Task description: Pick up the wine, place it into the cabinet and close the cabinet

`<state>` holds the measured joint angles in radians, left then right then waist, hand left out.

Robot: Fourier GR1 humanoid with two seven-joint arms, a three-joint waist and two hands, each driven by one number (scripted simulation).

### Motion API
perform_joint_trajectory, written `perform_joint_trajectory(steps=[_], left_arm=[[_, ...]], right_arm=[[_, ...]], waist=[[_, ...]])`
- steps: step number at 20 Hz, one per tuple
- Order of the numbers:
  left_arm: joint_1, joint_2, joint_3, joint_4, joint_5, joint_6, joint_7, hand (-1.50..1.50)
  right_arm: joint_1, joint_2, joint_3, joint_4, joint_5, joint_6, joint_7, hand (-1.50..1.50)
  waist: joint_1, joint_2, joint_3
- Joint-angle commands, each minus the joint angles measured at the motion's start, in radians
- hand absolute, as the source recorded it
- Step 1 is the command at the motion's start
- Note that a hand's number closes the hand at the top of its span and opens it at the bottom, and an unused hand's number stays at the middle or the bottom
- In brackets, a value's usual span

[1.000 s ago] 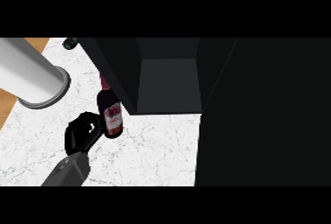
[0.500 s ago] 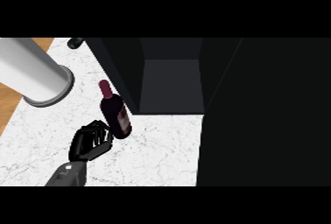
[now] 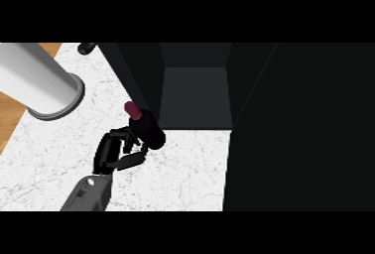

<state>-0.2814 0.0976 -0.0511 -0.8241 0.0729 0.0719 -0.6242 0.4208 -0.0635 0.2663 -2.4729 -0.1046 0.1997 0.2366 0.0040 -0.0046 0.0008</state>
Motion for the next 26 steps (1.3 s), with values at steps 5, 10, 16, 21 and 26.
perform_joint_trajectory(steps=[5, 10, 16, 21, 26], left_arm=[[-0.045, -0.049, -0.065, -0.22, -0.051, 0.11, 0.271, 1.5], [-0.098, -0.079, -0.141, -0.229, -0.16, 0.211, 0.36, 1.5], [-0.183, -0.097, -0.206, -0.227, -0.155, 0.293, 0.452, 1.5], [-0.25, -0.096, -0.258, -0.175, -0.052, 0.344, 0.466, 1.5], [-0.316, -0.095, -0.313, -0.16, -0.062, 0.449, 0.586, 1.5]], right_arm=[[0.027, -0.016, -0.031, -0.118, -0.088, 0.01, 0.064, -1.5], [0.036, -0.008, -0.03, -0.094, -0.094, 0.015, 0.06, -1.5], [0.116, -0.021, -0.065, -0.116, -0.125, 0.076, -0.012, -1.5], [0.059, -0.01, -0.088, -0.084, -0.142, 0.061, 0.016, -1.5], [0.053, -0.003, -0.094, -0.068, -0.128, 0.066, -0.002, -1.5]], waist=[[-0.007, 0.0, 0.0], [-0.011, 0.002, 0.0], [-0.023, 0.001, 0.0], [-0.03, 0.007, -0.001], [-0.036, 0.006, -0.001]])
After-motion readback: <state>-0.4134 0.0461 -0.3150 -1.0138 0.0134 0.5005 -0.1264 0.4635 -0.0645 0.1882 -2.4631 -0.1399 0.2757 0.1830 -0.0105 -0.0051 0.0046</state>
